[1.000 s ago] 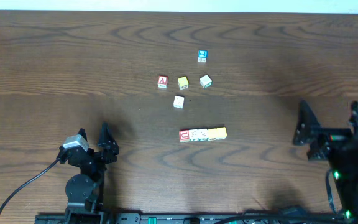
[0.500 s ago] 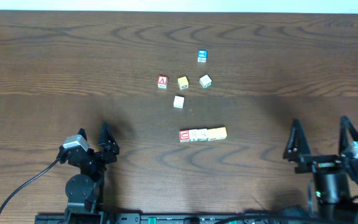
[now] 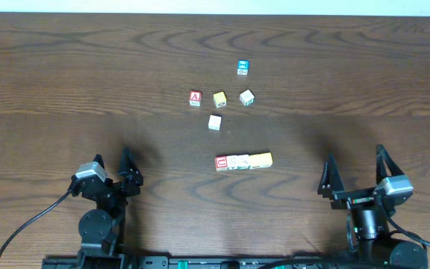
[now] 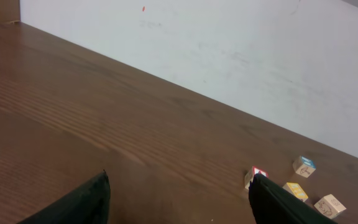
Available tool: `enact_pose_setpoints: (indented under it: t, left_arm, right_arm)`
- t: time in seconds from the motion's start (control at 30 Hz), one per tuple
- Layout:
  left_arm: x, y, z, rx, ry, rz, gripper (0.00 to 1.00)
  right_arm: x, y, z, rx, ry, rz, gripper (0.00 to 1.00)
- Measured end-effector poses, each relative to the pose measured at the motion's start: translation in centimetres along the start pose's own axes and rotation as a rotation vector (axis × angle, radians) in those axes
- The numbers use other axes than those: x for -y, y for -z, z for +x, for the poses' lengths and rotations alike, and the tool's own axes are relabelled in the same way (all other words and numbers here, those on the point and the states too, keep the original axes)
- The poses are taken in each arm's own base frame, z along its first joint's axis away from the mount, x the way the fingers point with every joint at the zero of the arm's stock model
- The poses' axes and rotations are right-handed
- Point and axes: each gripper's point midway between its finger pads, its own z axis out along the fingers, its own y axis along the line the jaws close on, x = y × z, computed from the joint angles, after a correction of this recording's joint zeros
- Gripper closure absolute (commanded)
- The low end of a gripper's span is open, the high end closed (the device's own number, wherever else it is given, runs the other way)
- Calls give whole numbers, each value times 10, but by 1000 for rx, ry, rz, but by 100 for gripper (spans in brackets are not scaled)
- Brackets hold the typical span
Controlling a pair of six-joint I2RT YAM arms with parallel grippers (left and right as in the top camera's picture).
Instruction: Lift 5 blocks
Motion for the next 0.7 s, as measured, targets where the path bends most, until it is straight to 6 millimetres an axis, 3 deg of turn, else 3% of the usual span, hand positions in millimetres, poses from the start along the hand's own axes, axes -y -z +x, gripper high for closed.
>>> enact_pose_setpoints:
  t: [0.23, 0.47, 0.7]
  left_arm:
    - [0, 0, 0, 0, 0, 0, 28]
    - [0, 0, 0, 0, 0, 0, 28]
    - [0, 0, 0, 0, 0, 0, 28]
  right_arm:
    - [23, -6, 39, -74, 24, 93, 1]
    - [42, -10, 104, -191, 31, 150, 1]
    - [47, -11, 133, -220, 34, 154, 1]
